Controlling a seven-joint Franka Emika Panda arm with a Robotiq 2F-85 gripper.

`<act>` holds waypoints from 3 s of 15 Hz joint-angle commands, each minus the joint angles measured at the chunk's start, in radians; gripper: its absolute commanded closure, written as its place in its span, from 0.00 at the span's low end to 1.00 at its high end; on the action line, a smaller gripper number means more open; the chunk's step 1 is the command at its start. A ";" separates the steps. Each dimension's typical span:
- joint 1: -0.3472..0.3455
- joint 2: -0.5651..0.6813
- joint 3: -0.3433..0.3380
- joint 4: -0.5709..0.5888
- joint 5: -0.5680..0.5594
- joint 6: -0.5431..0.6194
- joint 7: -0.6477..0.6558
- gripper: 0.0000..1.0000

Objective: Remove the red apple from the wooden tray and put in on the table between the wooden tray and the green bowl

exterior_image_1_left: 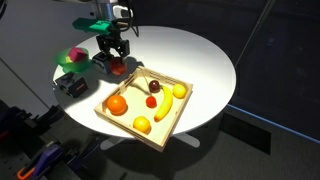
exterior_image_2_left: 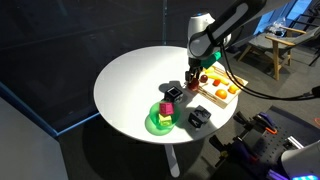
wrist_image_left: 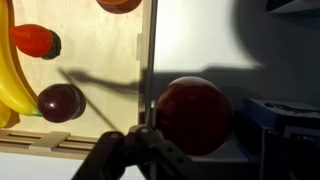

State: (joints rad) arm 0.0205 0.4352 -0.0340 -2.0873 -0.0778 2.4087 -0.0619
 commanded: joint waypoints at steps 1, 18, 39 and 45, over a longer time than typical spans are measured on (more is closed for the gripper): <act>0.011 0.011 -0.007 -0.015 -0.030 0.051 0.048 0.48; 0.023 0.074 0.002 0.008 0.000 0.087 0.109 0.48; 0.005 0.048 -0.009 0.016 0.004 0.042 0.090 0.00; 0.002 -0.002 -0.016 0.019 -0.003 -0.014 0.101 0.00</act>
State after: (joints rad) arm 0.0270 0.4745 -0.0497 -2.0674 -0.0777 2.4446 0.0253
